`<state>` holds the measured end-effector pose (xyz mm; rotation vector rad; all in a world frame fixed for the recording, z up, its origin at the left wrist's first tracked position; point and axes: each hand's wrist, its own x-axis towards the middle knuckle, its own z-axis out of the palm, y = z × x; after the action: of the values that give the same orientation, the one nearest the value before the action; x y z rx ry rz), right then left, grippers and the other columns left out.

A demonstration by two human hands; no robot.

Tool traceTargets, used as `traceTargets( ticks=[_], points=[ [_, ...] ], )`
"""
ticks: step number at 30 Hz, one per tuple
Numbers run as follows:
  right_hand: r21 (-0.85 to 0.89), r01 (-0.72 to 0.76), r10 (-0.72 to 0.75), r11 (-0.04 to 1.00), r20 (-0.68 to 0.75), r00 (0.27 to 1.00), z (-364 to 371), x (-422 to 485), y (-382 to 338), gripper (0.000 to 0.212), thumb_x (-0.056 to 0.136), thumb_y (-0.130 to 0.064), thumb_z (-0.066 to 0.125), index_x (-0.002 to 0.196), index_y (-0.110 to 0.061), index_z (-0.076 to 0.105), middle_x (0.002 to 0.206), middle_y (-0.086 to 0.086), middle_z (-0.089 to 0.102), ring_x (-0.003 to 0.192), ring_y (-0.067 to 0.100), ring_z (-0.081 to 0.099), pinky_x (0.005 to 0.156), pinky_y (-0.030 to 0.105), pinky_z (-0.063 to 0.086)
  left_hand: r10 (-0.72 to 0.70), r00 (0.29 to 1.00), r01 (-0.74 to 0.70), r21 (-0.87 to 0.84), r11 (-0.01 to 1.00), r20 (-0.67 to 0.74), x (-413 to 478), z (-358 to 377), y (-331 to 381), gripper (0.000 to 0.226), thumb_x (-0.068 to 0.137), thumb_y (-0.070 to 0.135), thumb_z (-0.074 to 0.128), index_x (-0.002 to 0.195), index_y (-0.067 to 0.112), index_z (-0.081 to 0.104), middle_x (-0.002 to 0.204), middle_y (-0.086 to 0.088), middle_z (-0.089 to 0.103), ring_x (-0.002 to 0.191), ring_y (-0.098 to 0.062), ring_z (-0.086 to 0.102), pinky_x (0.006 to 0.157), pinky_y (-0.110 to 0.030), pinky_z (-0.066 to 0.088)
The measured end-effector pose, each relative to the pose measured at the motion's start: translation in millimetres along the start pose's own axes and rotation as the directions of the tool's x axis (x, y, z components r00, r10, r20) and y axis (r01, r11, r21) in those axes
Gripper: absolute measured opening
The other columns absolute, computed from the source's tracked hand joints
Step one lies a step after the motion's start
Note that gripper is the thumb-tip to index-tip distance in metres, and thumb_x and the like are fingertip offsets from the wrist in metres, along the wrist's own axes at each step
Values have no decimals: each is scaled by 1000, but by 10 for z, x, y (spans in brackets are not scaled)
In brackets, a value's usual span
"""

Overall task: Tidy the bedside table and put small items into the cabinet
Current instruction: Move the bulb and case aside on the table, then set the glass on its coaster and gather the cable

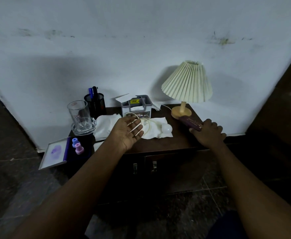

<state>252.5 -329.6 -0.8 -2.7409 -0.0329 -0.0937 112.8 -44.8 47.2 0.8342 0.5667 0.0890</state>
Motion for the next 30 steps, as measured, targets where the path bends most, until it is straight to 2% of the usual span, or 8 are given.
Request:
traceTargets(
  ticks=[5, 8, 12, 14, 18, 21, 25, 30],
  points=[
    [-62, -4, 9, 998, 90, 996, 121, 58, 2, 91, 78, -75, 65, 144, -21, 32, 145, 21, 43, 135, 45, 37, 108, 61, 30, 82, 992, -86, -40, 995, -100, -40, -104, 160, 20, 99, 21, 55, 84, 16, 67, 85, 2, 74, 87, -18, 66, 77, -33, 52],
    [-117, 0, 15, 993, 123, 992, 60, 32, -43, 96, 75, -77, 66, 147, -26, 30, 146, 20, 41, 136, 45, 35, 108, 61, 29, 121, 982, -131, -66, 989, -144, -87, -206, 278, 17, 98, 20, 56, 86, 16, 67, 88, 2, 73, 84, -17, 66, 78, -32, 53],
    [-108, 320, -322, 941, -1, 947, 20, -110, -349, 72, 86, -68, 56, 145, -36, 29, 151, 15, 40, 136, 45, 36, 107, 63, 30, 172, 967, -185, -51, 981, -185, -174, -355, 434, 14, 97, 20, 57, 88, 17, 67, 92, 0, 74, 92, -19, 68, 86, -34, 53],
    [-22, 433, -432, 901, 31, 901, 76, -206, -615, 57, 93, -63, 50, 143, -39, 37, 153, 9, 44, 139, 44, 37, 111, 66, 31, 190, 960, -201, -32, 979, -207, -225, -427, 493, 12, 97, 20, 58, 92, 17, 68, 93, -1, 75, 93, -19, 69, 85, -34, 54],
    [-147, 446, -421, 883, 174, 890, 247, -352, -938, 49, 98, -55, 50, 143, -37, 47, 146, 9, 54, 139, 39, 40, 113, 60, 25, 232, 944, -241, -12, 970, -236, -348, -599, 581, 12, 99, 21, 59, 103, 16, 69, 102, -3, 76, 102, -21, 68, 82, -35, 54],
    [-129, 437, -432, 890, 66, 899, 176, -352, -943, 46, 93, -48, 59, 135, -29, 54, 133, 10, 63, 127, 39, 53, 107, 57, 34, 331, 903, -343, 5, 939, -274, -440, -764, 669, 21, 98, 22, 60, 114, 12, 69, 102, -4, 77, 101, -22, 70, 77, -35, 55],
    [-37, 472, -473, 881, -82, 877, 123, -329, -757, 20, 93, -27, 62, 103, -10, 58, 104, 17, 69, 97, 39, 65, 81, 41, 48, 449, 858, -436, 108, 893, -250, -561, -1006, 787, 28, 90, 23, 66, 114, 10, 70, 89, -3, 78, 78, -17, 74, 66, -30, 57],
    [-225, 375, -367, 899, 76, 927, 143, -293, -657, 31, 98, -25, 56, 127, -15, 58, 139, 21, 53, 128, 46, 49, 108, 59, 40, 449, 875, -365, 359, 859, -184, -516, -1070, 674, 16, 95, 7, 63, 111, 5, 68, 103, -16, 76, 92, -29, 72, 80, -37, 61]
  ],
)
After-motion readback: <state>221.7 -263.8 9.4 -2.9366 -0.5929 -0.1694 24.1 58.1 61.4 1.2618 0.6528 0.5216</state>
